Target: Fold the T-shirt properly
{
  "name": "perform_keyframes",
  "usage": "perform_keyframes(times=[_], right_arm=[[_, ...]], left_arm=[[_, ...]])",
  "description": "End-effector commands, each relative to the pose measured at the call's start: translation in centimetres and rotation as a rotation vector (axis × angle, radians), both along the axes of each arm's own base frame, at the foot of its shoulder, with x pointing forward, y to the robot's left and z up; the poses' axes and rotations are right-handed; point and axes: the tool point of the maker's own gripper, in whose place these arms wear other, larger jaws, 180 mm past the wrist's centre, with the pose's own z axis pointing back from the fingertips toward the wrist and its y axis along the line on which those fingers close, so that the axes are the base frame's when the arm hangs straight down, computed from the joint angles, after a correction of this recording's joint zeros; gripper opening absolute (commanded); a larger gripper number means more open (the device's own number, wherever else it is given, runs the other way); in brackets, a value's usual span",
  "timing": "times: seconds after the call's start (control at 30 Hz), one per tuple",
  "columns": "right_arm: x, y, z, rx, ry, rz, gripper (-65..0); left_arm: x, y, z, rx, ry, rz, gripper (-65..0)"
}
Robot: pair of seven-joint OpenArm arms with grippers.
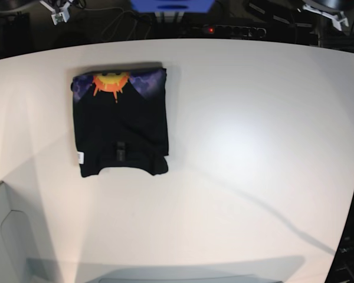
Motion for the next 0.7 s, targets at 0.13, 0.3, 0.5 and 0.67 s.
perform_keyframes(times=[0.13, 0.3, 0.5, 0.67], right_arm=[[0.0, 1.9, -3.9, 0.108, -0.005, -0.07, -65.0], [0.8, 5.0, -8.2, 0.233, -0.029, -0.175, -65.0], [0.4, 5.6, -12.4, 0.155, -0.085, -0.246, -65.0], [0.9, 3.4, -13.7, -0.076, -0.162, -0.199, -65.0]], left_arm=[[-3.9, -6.1, -9.2, -0.11, 0.097, -0.186, -65.0], [-5.6, -10.7, -15.4, -0.205, 0.153, -0.197, -65.0], [-3.0, -13.9, -17.7, -0.24, 0.118, -0.238, -65.0], [-0.6, -15.0, -18.2, -0.26, 0.098, -0.3, -65.0]])
